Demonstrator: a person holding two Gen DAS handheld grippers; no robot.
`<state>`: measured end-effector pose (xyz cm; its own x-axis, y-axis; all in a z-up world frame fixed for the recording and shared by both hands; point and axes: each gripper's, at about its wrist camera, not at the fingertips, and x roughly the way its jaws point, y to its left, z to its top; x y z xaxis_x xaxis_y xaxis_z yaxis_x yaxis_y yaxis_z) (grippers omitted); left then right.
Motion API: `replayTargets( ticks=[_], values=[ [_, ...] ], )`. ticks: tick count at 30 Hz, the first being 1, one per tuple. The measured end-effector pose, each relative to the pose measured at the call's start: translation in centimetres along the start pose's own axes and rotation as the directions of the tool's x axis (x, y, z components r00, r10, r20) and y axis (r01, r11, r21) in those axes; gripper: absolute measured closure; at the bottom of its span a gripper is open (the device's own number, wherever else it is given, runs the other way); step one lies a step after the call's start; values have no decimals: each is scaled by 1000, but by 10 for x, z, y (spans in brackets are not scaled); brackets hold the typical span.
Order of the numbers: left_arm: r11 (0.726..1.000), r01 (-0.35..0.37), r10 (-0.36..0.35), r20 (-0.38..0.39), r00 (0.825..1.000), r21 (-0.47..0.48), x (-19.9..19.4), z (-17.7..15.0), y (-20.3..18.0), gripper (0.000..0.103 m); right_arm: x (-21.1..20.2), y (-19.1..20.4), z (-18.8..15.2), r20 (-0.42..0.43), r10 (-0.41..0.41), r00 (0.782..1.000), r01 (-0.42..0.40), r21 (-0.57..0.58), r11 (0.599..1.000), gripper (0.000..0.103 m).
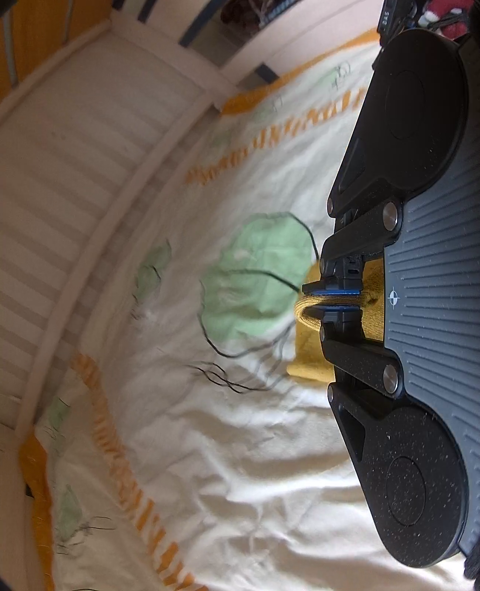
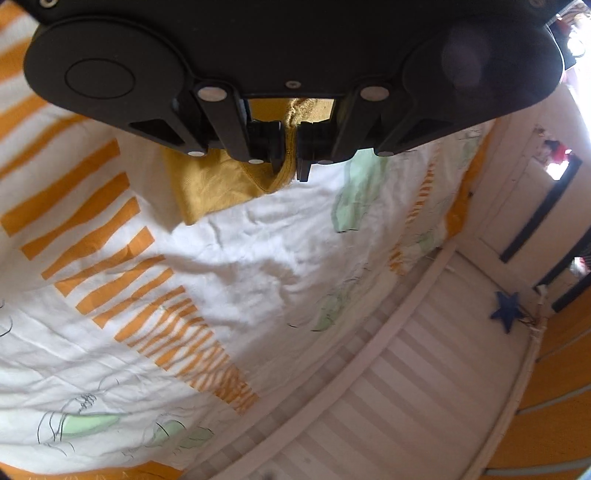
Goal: Fold small clothes
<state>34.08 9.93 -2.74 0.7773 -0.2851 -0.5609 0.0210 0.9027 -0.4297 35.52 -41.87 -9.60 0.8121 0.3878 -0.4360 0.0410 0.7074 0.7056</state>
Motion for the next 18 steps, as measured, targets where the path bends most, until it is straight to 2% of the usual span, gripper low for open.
replayTargets(
  ticks=[1,2,4,6,7,8,9,11,14,18],
  values=[
    [1000,-12,12,-14,1000,-2,7,-1,2,98,7,-3,0,-7,-17,1000,17,0,1000,88],
    [1000,-23,23,-26,999,-3,14,-2,4,97,12,-4,0,-10,-40,999,40,-6,999,82],
    [999,-47,47,-32,998,-5,22,-4,8,96,21,-8,-2,-17,-80,997,79,-20,997,82],
    [997,-79,79,-30,996,-5,26,-4,12,91,24,-12,-2,-15,-105,994,104,-25,994,76],
    [996,-94,94,-27,995,-7,26,-4,14,78,25,-13,-2,-9,-112,994,112,-25,993,70],
    [994,-108,108,-19,994,-9,25,-2,15,69,24,-15,0,1,-116,993,116,-25,993,53],
    [993,-120,119,-7,993,-10,22,-1,15,68,21,-15,0,17,-122,992,122,-30,992,41],
    [992,-129,129,12,992,13,13,1,11,66,14,-10,1,50,-130,990,132,-57,990,40],
    [982,-149,148,13,989,116,1,-4,-6,59,2,6,-2,72,-142,987,151,-142,978,40],
    [960,-126,140,-41,989,249,-6,-24,-31,55,-3,33,-21,39,-142,989,147,-260,954,40]
  ],
)
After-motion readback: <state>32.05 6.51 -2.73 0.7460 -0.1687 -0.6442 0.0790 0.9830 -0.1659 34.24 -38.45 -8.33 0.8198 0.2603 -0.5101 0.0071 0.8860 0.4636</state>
